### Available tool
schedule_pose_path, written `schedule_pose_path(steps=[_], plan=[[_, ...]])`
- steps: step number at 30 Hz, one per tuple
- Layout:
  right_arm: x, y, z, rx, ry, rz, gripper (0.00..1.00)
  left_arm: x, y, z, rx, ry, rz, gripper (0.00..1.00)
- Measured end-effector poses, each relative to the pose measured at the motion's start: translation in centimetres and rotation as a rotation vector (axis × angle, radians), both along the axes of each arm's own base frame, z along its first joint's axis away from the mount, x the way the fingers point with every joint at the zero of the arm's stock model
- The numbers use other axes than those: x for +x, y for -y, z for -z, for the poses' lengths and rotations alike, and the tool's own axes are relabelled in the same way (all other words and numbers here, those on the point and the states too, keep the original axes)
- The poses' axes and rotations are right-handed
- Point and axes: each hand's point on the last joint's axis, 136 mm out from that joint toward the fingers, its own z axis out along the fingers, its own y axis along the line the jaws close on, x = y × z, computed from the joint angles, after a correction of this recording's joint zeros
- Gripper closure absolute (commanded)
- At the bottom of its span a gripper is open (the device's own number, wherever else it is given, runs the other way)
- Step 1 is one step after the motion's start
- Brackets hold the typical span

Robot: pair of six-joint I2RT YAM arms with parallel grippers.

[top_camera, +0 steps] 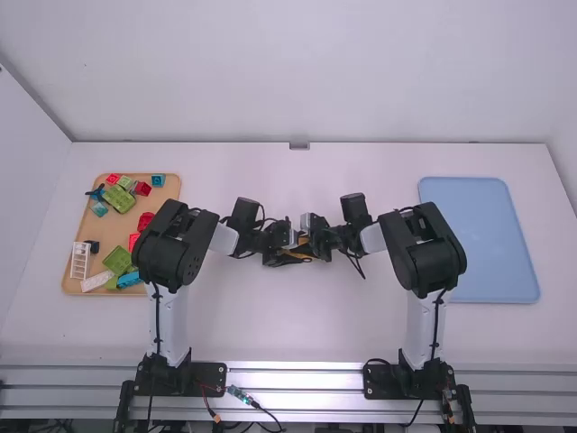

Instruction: Assemble lego blocks to make yellow taxi

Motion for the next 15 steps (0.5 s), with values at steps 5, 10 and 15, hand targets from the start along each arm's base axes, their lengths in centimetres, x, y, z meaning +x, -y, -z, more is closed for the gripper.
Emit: schedule_pose_path(steps=[5,10,15], plan=[[-0.01,0.02,0.05,-0.003,-0.006,0.003,0.65,0.01,0.00,0.00,0.000,0.000,0.000,0.98],[0.08,0.35,0.81,-0.034,-0.022,0.026,0.63,0.00,0.00,0.00,0.000,-0.001,-0.001,0.98],[0.10,0.36,0.80,-0.034,-0.022,0.026,0.62,0.01,-0.01,0.01,0.001,-0.001,-0.001,0.98]])
